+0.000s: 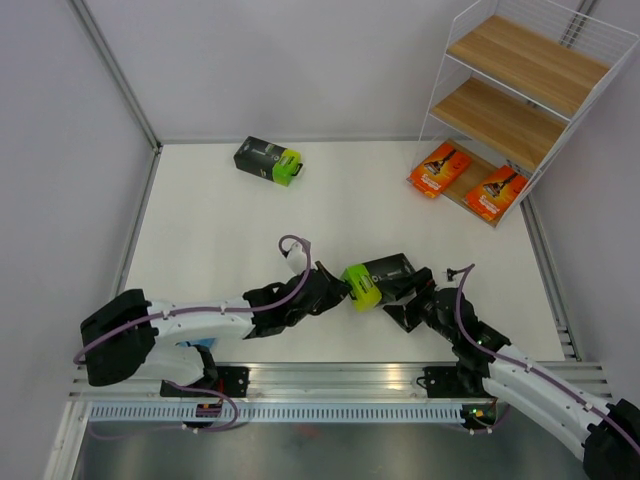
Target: Place and organize the shaving razors onto the shelf
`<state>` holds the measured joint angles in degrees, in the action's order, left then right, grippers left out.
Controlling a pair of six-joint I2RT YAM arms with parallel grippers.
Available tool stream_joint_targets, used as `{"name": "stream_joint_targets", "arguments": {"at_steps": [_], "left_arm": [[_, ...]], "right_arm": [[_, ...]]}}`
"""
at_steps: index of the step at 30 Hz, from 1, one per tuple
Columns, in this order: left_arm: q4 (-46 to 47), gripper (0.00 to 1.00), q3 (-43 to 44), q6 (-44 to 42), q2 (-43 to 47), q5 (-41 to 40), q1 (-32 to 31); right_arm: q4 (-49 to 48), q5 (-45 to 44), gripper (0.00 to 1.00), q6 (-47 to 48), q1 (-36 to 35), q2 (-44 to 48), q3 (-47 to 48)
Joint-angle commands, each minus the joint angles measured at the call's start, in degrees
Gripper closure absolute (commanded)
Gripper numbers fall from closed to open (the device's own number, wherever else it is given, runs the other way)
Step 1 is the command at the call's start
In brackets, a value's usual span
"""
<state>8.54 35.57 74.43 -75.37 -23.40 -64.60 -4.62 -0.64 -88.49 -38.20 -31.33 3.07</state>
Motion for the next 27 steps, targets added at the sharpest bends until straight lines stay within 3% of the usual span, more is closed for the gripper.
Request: {"name": "stream_joint_targets", "arguments": {"at_steps": [1,20,27], "left_arm": [[5.34,0.98,0.20,1.24,1.02,-4.46,-1.76],[12.47,0.98,-0.24,-0.70,-4.69,-15.44,-14.32],[12.29,0.98,1.78,-0.70,-7.41,-17.20,-15.91]], "right_arm": [[-0.82,0.38,0.02,-4.49,-0.65,-1.45,-2.54],[-4.60,-0.24,0.02,-11.70,-0.92,-0.75,-1.49],[-1.45,0.29,0.02,-12.41,-0.92,1.53,0.18]]}}
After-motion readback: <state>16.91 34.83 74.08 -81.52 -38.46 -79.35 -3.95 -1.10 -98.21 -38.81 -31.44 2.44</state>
